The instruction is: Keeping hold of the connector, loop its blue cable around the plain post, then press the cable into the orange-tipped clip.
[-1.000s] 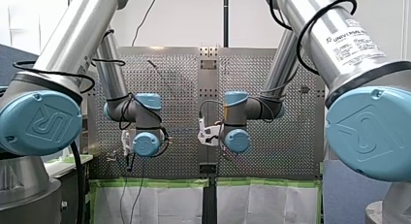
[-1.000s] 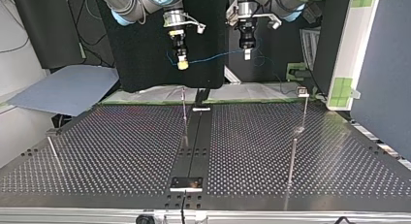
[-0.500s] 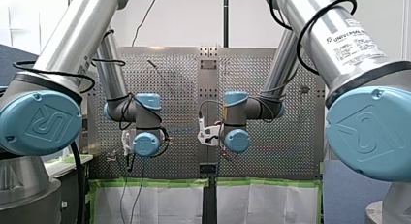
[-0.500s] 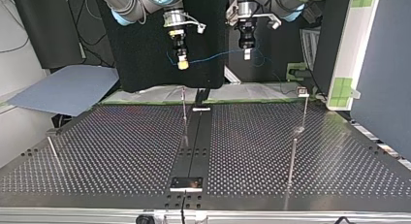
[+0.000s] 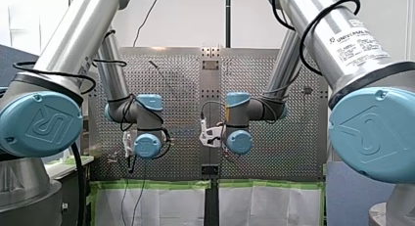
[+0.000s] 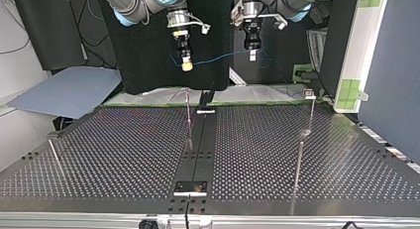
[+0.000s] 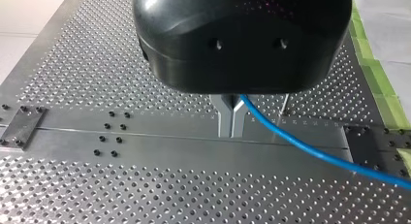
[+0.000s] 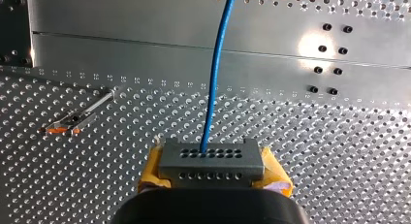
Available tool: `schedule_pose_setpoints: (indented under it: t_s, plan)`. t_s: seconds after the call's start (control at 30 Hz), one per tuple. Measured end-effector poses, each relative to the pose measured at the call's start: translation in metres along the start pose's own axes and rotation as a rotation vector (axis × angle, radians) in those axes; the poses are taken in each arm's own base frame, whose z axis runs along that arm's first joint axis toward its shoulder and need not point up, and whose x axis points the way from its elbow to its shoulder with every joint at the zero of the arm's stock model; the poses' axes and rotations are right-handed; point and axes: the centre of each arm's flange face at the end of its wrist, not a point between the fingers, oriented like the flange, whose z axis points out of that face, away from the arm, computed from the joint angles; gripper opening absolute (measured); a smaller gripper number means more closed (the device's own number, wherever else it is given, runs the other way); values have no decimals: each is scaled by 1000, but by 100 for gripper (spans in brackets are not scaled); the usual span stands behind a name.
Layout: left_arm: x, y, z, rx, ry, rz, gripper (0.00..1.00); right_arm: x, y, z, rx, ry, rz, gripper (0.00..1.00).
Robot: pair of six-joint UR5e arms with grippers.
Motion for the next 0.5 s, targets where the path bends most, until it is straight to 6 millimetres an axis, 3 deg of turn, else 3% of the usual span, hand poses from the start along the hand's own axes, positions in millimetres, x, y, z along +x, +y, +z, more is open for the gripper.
schedule_pose_setpoints:
  t_s: [0.23,0.5]
  plan:
    - [11,2,-6,5,2,-44,0,-35,-13,-28,29,-114,16,0]
    - [11,0,-4,8,-24,-96,0,-75,-16,-44,33,-216,61,0]
